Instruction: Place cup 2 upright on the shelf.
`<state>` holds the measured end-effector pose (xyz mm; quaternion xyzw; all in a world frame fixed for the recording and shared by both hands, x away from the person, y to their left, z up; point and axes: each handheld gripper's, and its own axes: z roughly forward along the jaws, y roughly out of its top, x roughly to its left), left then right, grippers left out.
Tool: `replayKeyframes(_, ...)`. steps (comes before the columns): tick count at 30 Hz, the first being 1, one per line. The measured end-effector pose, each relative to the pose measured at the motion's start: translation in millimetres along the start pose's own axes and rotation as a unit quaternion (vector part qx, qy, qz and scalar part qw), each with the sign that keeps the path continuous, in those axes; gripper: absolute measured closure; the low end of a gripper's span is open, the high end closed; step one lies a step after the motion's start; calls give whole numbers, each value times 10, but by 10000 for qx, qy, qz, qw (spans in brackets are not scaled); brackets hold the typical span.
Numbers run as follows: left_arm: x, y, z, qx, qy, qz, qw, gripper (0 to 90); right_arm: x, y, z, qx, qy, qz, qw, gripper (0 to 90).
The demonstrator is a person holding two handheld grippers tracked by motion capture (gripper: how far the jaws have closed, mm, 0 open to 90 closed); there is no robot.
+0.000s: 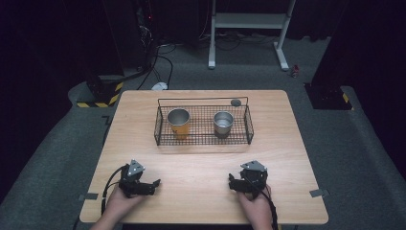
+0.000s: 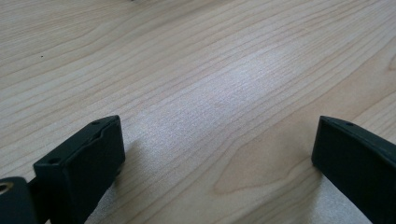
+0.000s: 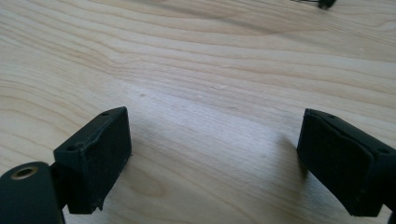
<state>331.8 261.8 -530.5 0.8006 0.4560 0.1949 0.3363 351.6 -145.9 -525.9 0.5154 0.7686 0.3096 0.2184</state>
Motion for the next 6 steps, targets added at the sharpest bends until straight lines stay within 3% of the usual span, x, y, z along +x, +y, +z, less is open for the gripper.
replayKeyframes(6, 2, 4, 8, -26, 61, -99, 9999, 31, 12, 2, 2, 1, 1, -13, 10000, 98)
